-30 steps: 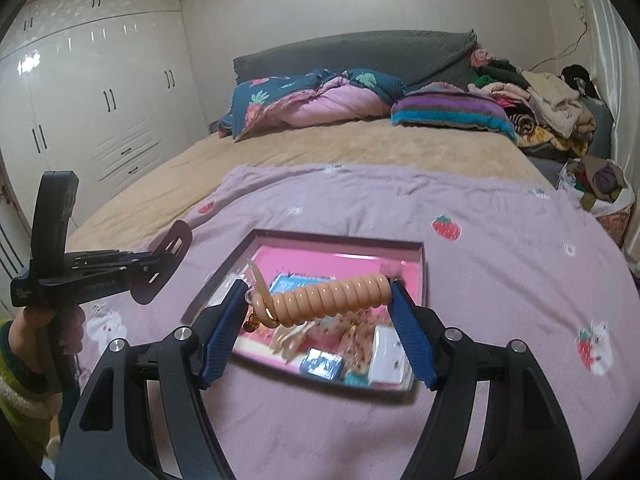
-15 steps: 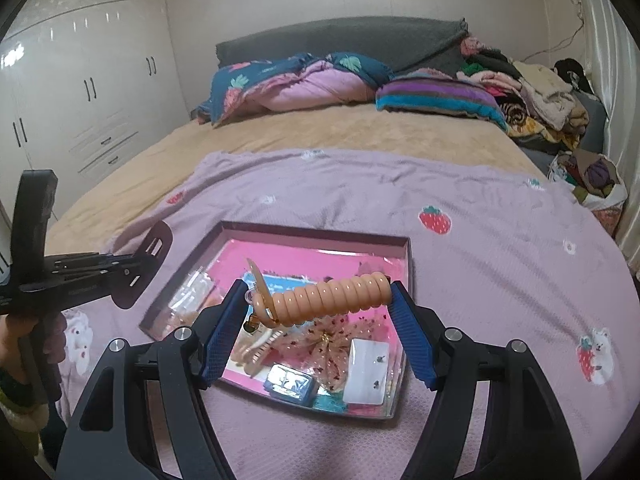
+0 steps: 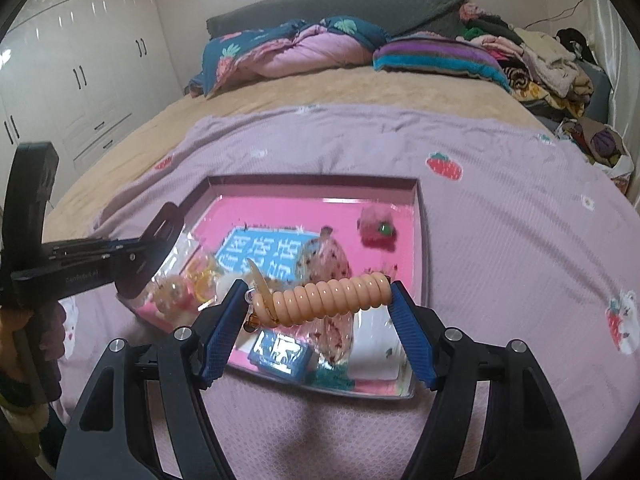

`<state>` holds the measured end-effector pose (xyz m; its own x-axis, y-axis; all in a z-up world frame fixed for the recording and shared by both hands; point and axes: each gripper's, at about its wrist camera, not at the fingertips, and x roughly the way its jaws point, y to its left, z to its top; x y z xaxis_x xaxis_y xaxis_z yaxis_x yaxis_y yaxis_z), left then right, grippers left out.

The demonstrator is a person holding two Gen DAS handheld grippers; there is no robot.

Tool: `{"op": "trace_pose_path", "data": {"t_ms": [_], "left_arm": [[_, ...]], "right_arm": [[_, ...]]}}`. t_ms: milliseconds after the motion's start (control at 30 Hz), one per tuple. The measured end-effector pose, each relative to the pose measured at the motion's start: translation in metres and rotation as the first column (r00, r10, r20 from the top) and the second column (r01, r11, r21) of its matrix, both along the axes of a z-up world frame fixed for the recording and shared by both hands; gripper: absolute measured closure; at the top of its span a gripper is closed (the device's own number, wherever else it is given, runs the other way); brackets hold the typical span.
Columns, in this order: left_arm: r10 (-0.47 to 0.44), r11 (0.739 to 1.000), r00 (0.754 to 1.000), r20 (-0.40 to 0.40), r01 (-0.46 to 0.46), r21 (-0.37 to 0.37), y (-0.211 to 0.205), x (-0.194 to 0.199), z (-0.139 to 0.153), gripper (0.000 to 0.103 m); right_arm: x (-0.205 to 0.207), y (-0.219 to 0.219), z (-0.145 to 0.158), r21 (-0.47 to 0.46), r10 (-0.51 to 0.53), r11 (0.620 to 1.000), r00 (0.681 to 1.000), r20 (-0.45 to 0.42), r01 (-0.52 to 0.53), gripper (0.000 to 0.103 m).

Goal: Organize jewelry
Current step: 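Carry maroon clip and coiled hair tie into the tray and open both tools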

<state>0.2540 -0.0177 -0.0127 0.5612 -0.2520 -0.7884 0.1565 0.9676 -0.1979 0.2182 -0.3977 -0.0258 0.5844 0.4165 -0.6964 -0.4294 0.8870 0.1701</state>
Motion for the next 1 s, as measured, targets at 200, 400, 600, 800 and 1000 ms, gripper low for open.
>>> {"op": "trace_pose_path", "data": {"t_ms": [200,400,600,800,1000], "left_arm": [[-0.007,1.0,1.0,-0.02,0.007,-0.007,-0.002,0.002,-0.01,0.097],[-0.018,1.0,0.999,-0.046,0.017,-0.018,-0.004,0.005,-0.018,0.097],[-0.018,1.0,0.999,-0.051,0.018,0.0,-0.005,0.005,-0.019,0.097],[-0.016,1.0,1.0,-0.027,0.016,0.006,-0.006,-0.007,-0.006,0.08],[-0.001,1.0,1.0,0.031,0.001,0.01,-0.005,-0.033,0.021,0.056]], "right_arm": [[0.001,0.008,-0.015,-0.017,0.025,1.0,0.999,-0.029,-0.026,0.033],[0.002,0.022,-0.024,-0.046,0.07,0.996,0.996,-0.047,-0.072,0.033],[0.002,0.026,-0.033,-0.055,0.072,0.996,0.994,-0.082,-0.076,0.028],[-0.016,0.005,-0.01,-0.012,0.031,0.999,0.999,-0.023,-0.031,0.015],[-0.047,-0.017,0.015,0.023,-0.002,1.0,0.999,0.036,0.001,0.008]]}}
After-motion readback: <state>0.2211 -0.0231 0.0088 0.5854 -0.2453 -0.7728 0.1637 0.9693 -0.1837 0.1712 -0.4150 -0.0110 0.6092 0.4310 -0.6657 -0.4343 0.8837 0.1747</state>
